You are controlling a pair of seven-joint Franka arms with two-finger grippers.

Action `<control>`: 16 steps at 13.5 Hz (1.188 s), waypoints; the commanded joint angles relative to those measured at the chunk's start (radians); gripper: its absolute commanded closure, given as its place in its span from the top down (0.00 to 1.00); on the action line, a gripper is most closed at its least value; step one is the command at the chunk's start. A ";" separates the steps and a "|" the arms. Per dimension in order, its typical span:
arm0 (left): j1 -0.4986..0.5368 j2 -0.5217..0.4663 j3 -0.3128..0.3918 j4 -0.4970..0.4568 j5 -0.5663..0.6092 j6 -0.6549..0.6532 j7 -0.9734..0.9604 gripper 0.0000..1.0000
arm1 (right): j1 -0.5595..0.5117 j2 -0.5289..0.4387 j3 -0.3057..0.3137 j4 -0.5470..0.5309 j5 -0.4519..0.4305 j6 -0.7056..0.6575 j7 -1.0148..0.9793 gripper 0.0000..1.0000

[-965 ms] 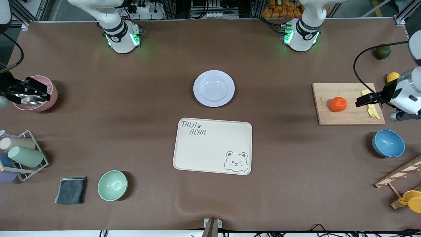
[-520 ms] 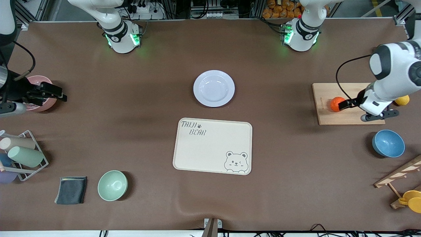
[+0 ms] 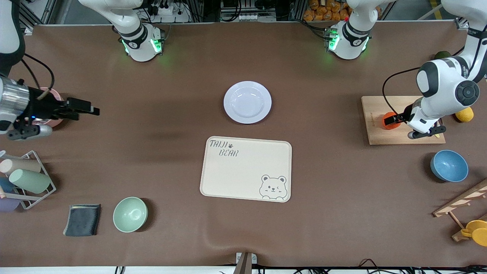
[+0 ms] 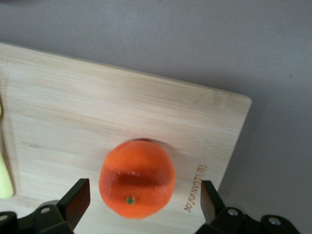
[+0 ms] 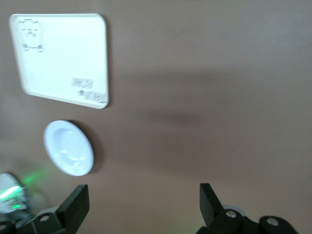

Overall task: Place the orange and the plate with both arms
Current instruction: 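Lift the orange and carry it over the white plate with the left gripper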

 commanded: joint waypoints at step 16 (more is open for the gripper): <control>0.003 -0.017 -0.130 0.070 0.036 -0.162 -0.001 0.05 | -0.025 0.075 0.004 -0.271 0.473 0.010 -0.140 1.00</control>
